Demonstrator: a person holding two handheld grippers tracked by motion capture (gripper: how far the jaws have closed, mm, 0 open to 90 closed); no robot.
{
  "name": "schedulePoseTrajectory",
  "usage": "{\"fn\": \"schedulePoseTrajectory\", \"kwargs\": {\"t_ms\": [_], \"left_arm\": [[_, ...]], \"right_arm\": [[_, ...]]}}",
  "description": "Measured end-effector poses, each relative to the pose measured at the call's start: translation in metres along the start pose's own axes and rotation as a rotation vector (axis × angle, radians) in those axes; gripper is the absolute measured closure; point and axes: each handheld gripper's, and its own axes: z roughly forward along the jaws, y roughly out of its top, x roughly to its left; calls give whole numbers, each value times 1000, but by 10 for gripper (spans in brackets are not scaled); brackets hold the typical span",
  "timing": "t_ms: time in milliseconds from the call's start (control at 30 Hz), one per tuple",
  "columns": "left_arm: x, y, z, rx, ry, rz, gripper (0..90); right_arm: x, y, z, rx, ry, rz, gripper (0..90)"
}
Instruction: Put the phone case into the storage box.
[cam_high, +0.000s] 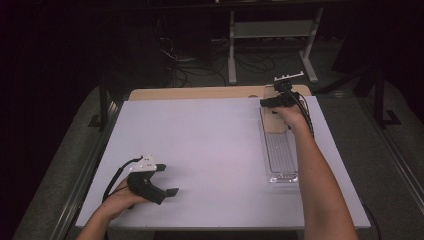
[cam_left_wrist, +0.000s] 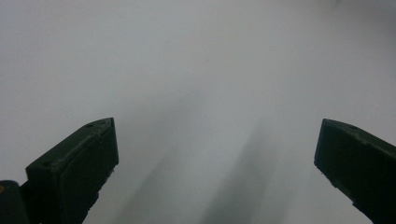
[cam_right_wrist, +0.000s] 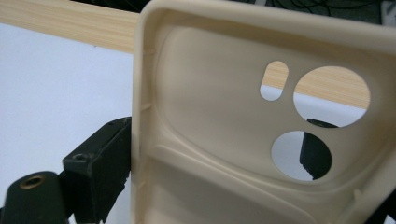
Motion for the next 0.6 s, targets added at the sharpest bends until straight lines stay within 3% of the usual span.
{"fn": "schedulePoseTrajectory", "kwargs": {"t_ms": [600], "left_arm": [[0, 0, 0, -4, -2, -6, 0]], "right_arm": [[0, -1, -1, 3, 20, 6, 30]]}}
